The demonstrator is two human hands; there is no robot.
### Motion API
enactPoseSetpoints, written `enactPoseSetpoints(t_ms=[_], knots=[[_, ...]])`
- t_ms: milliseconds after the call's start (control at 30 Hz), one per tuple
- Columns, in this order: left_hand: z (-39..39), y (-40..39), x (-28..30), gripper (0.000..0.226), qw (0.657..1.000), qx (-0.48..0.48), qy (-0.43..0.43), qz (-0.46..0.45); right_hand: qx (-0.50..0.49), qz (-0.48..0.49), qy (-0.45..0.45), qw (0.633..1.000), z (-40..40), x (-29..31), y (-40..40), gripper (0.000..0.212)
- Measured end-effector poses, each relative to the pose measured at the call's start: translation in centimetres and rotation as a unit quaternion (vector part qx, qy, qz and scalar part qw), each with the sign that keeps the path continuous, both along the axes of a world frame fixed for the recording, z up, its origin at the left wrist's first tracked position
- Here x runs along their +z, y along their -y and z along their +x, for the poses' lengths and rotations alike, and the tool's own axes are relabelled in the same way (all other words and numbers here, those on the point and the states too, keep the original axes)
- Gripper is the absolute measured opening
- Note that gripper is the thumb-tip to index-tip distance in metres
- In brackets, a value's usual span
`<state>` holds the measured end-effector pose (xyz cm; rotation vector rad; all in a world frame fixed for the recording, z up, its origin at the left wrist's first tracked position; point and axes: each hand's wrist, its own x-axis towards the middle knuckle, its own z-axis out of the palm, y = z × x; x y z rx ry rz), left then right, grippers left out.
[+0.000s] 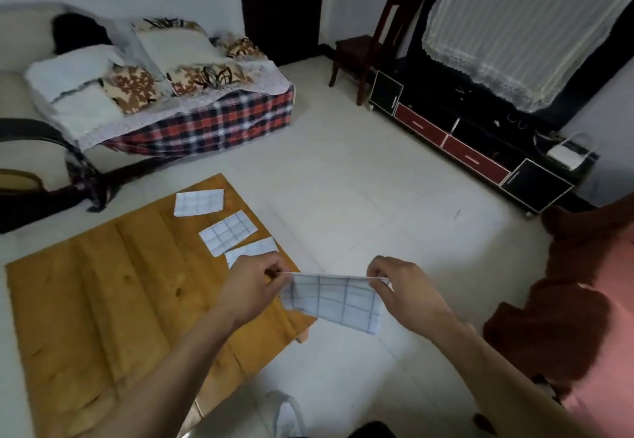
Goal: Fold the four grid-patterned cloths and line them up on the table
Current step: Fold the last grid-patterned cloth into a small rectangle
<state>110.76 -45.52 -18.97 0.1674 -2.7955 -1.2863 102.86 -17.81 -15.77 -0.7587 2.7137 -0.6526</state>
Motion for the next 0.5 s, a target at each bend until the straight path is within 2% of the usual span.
enactPoseSetpoints(t_ms=[133,233,367,500], knots=[[-1.9,0.8,-0.4,0.012,0.998,0.061,-0.007,-0.007,0.046,-0.02,0.012,0.999,-4.4,-1.7,1.7,0.015],[-2.6,0.8,-1.2,0.01,0.99,0.142,0.0,0.021,0.085,-0.047,0.044,0.994,-7.6,-3.6,2.9,0.017],[-2.5,-1.0,-3.5,0.013,0.96,0.262,0.037,0.092,0.143,-0.067,0.104,0.982,-11.6,-6.0,4.2,0.014],[-1.8,-2.9,-8.2,0.021,0.92,0.348,0.088,0.154,0.188,-0.046,0.137,0.971,-13.8,-9.1,5.2,0.016]])
